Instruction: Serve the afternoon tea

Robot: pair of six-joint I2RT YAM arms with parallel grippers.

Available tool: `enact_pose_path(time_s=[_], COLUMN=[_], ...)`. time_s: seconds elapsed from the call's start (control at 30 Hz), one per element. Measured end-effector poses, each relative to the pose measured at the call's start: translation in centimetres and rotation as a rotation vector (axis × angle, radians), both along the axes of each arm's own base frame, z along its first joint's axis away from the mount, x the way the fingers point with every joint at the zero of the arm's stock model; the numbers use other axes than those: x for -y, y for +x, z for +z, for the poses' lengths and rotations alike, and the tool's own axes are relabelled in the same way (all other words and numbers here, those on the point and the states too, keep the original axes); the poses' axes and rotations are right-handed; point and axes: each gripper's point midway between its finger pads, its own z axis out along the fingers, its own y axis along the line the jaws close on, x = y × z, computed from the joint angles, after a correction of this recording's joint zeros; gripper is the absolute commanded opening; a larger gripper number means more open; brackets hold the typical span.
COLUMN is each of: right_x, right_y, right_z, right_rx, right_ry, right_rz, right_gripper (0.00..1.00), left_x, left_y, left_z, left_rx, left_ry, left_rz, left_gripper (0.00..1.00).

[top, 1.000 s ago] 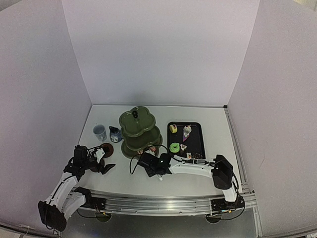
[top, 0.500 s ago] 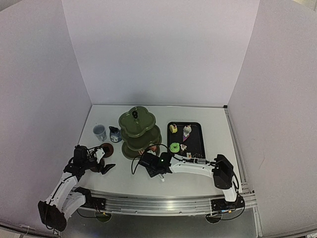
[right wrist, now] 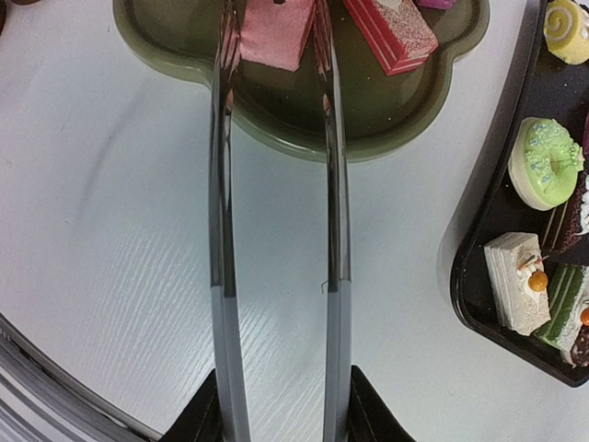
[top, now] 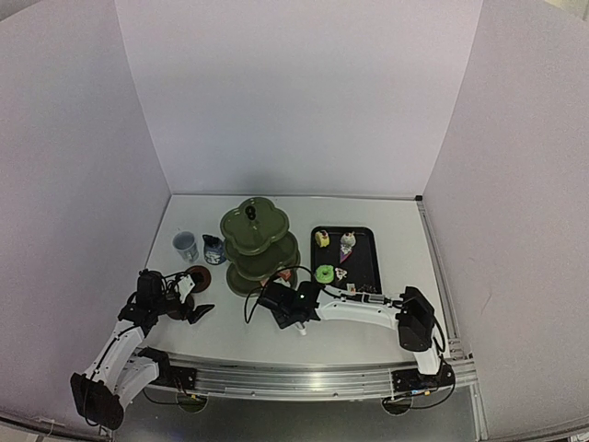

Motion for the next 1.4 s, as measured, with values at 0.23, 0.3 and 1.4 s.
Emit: enact_pose_path(time_s=[0.23,0.3,1.4], right_x=[0.4,0.7,21.3], right_y=[-0.2,-0.4,-2.2], right_z=[2.2,3.2,8.9], right_rx=[0.010,0.009,-0.148], right_ry=[0.039,0.058,0.001], right_rz=[-0.009,-0.010,-0.472], right_gripper=[0.37,0.36,0.35], left_x=[0.0,0.0,0.0], left_y=[0.0,0.0,0.0], left_z=[0.0,0.0,0.0], left_rx=[0.000,0.000,-0.001], left_ry=[0.000,0.000,-0.001], left_rz=[0.000,0.000,0.000], left_gripper=[0.94,0.94,0.94])
